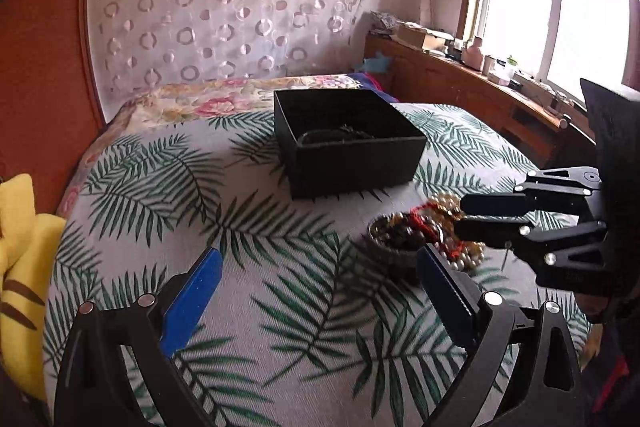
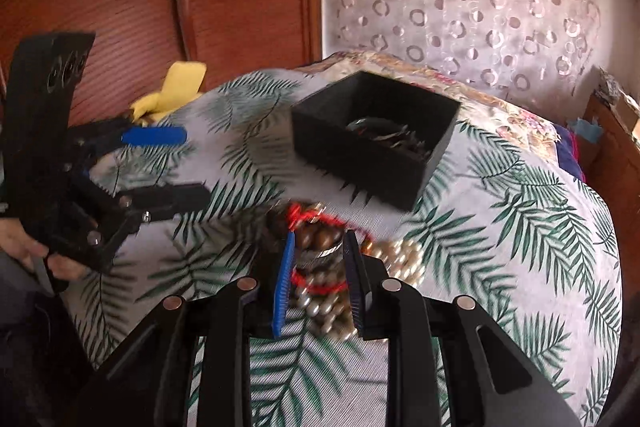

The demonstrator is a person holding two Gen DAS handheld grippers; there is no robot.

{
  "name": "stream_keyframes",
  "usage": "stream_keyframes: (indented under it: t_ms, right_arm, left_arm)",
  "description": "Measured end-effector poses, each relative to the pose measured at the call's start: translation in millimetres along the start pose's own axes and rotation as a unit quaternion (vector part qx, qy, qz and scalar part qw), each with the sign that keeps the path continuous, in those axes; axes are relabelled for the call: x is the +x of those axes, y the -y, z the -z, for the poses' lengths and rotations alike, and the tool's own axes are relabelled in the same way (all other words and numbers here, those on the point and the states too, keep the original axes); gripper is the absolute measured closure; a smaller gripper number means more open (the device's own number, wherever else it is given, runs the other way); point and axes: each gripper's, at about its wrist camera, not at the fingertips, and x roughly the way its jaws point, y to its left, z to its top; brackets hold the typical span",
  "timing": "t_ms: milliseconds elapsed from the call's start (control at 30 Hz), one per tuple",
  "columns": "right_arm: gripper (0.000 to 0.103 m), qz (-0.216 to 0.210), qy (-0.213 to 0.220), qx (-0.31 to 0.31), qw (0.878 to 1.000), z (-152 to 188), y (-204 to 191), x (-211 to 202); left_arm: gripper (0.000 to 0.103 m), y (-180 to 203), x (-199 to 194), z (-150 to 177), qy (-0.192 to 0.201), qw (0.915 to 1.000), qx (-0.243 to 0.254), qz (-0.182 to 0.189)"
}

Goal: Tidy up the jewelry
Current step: 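Open both tools and lift them away from the black box, then grasp the red cord bracelet with the right tool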

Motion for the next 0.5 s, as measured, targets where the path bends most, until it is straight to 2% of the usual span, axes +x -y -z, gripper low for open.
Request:
stream_keyframes:
  t_ms: [233,467,500]
  right_arm:
    - [0.076,0.004,-0.021,-0.02,1.0,9,-10,8]
    - [0.076,0.039,-0.031,-0.056,0.997,10,-19,19]
    - [0.079,0.04,-0.031,-0.057,0.997,10,-18,20]
  left_arm:
    - [0.009,-2,-1,7,-0.006,1.0,-0.002,-0.007]
    - [0.009,-2,-4,7,-0.003,1.0,-0.001,-0.006]
    - [0.009,-1,-5,8,-0.003,1.0,-0.001,-0.006]
